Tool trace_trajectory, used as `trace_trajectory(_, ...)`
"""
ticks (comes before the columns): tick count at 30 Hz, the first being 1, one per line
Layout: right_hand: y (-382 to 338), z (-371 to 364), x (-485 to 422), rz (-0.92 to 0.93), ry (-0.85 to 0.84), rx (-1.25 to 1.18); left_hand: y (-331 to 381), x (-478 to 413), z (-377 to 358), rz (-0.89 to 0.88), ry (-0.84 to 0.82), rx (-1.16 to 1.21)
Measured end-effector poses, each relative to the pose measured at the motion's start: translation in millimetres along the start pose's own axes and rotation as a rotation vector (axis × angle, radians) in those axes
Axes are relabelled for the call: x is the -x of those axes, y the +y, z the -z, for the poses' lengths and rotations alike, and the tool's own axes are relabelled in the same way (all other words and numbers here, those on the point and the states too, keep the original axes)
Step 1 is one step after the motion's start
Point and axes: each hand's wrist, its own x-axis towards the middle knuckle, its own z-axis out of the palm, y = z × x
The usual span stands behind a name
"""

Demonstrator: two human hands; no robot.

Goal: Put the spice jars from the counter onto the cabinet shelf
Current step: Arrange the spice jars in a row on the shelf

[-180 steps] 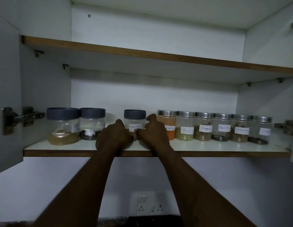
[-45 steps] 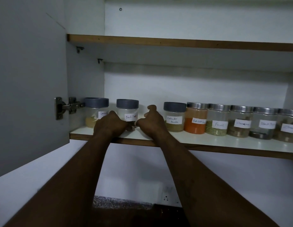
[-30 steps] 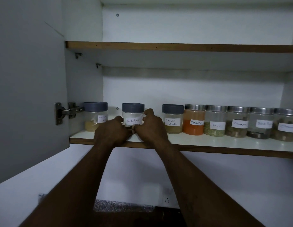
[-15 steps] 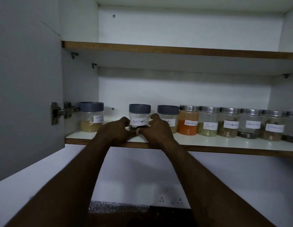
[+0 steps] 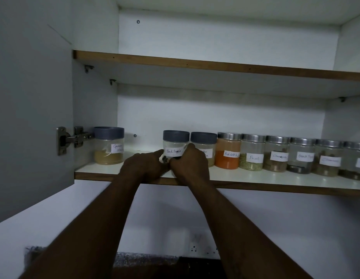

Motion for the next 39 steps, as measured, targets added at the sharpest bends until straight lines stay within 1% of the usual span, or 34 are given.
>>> trace_trajectory(6,0,2,0,-0.003,0.030,0.001,0,-2,-1,0.021,-0.023,-0.049)
trace_trajectory(11,-3,4,3,-0.008,0.055,0.000,0,1,-2,0.061,0.031,-0.021)
trace_trajectory(13,-4,5,6,0.024,0.086,-0.003,1,8,-4,0.092,0.129,0.015)
trace_trajectory(15,-5,4,9,0.081,0.084,0.021,3,18,-9,0.109,0.337,0.071)
trace_trajectory(17,-6,0,11,0.149,0.025,0.094,1,30,-13,0.107,0.537,0.123)
trace_trajectory(19,-9,-4,12,0.209,-0.079,0.166,-5,41,-15,0.126,0.669,0.183)
trace_trajectory(22,-21,-17,11,0.278,-0.243,0.228,-31,57,-7,0.214,0.797,0.147)
trace_trajectory(25,-41,-37,7,0.293,-0.336,0.167,-57,70,3,0.311,0.852,0.065)
trace_trajectory(27,-56,-52,2,0.285,-0.399,0.145,-62,74,6,0.359,0.821,0.042)
trace_trajectory(29,-70,-65,-1,0.254,-0.472,0.091,-58,74,8,0.407,0.773,0.087)
trace_trajectory(32,-86,-80,-2,0.221,-0.537,-0.055,-60,70,16,0.429,0.693,0.153)
trace_trajectory(34,-90,-85,-3,0.183,-0.568,-0.181,-66,68,24,0.428,0.591,0.174)
trace_trajectory(36,-91,-85,-4,0.148,-0.583,-0.261,-72,65,32,0.439,0.484,0.188)
trace_trajectory(39,-89,-83,-3,0.145,-0.525,-0.221,-77,56,39,0.438,0.356,0.169)
